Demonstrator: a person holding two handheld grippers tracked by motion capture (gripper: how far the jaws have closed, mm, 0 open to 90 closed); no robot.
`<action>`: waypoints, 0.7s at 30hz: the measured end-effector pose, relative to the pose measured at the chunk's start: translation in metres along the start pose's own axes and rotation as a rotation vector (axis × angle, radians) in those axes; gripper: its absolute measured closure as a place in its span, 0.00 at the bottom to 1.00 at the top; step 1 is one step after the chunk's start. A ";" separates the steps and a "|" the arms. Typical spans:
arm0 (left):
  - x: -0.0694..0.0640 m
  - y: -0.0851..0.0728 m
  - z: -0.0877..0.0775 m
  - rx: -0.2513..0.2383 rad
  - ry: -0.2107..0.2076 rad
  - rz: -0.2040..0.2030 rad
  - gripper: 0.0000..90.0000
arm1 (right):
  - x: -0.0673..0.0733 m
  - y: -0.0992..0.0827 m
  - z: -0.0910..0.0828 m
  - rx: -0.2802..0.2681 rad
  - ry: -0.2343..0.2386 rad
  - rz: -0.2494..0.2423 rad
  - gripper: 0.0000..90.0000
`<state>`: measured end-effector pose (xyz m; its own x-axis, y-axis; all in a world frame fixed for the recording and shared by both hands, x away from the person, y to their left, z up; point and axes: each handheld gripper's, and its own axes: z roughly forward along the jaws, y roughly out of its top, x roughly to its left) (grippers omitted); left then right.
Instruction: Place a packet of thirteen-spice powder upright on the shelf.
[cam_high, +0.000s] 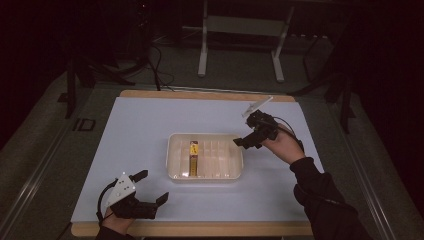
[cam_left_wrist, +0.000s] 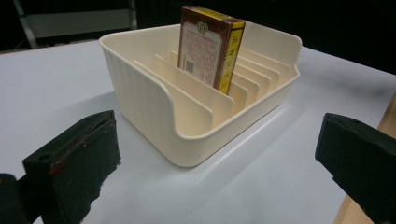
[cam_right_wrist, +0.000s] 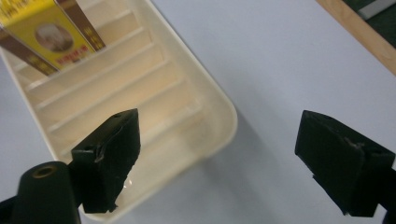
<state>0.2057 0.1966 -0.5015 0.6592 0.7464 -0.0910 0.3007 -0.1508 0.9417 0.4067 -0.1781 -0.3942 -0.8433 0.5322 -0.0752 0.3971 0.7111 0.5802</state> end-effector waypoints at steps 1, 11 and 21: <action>0.000 0.000 0.000 0.002 0.002 0.001 0.00 | 0.001 -0.004 -0.001 -0.009 -0.011 0.009 0.16; -0.001 0.000 0.001 0.004 0.002 0.000 0.00 | 0.007 -0.045 -0.002 -0.108 -0.097 0.117 0.16; -0.001 0.000 0.001 0.006 0.005 0.002 0.00 | 0.011 -0.080 0.000 -0.221 -0.201 0.201 0.16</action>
<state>0.2058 0.1957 -0.5018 0.6565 0.7492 -0.0876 0.3033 -0.1559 0.9401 0.3657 -0.2290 -0.4419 -0.6595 0.7468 -0.0863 0.4415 0.4776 0.7596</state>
